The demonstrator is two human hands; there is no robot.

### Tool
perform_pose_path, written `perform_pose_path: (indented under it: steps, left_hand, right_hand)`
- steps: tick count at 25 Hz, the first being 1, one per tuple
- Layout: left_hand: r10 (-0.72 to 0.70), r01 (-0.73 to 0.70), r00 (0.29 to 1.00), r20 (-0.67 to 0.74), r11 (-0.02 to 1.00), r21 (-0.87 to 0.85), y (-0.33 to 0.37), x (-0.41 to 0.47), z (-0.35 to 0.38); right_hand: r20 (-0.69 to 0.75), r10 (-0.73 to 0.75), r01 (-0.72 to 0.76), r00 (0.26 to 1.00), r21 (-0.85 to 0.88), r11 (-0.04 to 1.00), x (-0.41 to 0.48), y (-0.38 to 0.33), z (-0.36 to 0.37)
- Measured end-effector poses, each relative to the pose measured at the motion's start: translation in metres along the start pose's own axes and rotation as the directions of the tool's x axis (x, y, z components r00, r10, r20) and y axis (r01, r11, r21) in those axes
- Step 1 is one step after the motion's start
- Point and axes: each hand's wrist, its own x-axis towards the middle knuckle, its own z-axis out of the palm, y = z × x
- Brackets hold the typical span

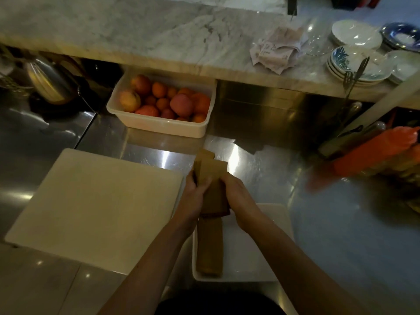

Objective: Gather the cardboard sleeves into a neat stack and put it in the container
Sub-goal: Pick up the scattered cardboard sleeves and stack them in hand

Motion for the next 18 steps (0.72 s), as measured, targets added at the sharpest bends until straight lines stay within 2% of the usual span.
perform_pose_path:
  steps: [5, 8, 10, 13, 18]
  left_hand:
    - [-0.12, 0.106, 0.988, 0.097, 0.985, 0.138, 0.01, 0.054, -0.016]
    - [-0.173, 0.137, 0.977, 0.125, 0.956, 0.258, 0.016, 0.092, -0.024]
    - [-0.172, 0.122, 0.976, 0.137, 0.943, 0.31, 0.021, 0.11, -0.026]
    - [-0.142, 0.083, 0.979, 0.146, 0.934, 0.349, 0.024, 0.135, -0.032]
    - [-0.123, 0.049, 0.986, 0.114, 0.861, 0.506, 0.001, 0.179, -0.035]
  right_hand:
    - [-0.058, 0.033, -0.036, 0.998, -0.059, 0.998, 0.039, -0.002, 0.02]
    - [-0.142, 0.091, -0.094, 0.986, -0.017, 0.995, 0.065, -0.007, 0.036]
    - [-0.184, 0.136, -0.131, 0.973, 0.04, 0.991, 0.08, -0.016, 0.046]
    - [-0.243, 0.158, -0.157, 0.957, 0.022, 0.987, 0.105, -0.025, 0.057]
    - [-0.29, 0.169, -0.207, 0.942, -0.107, 0.972, 0.134, -0.03, 0.068]
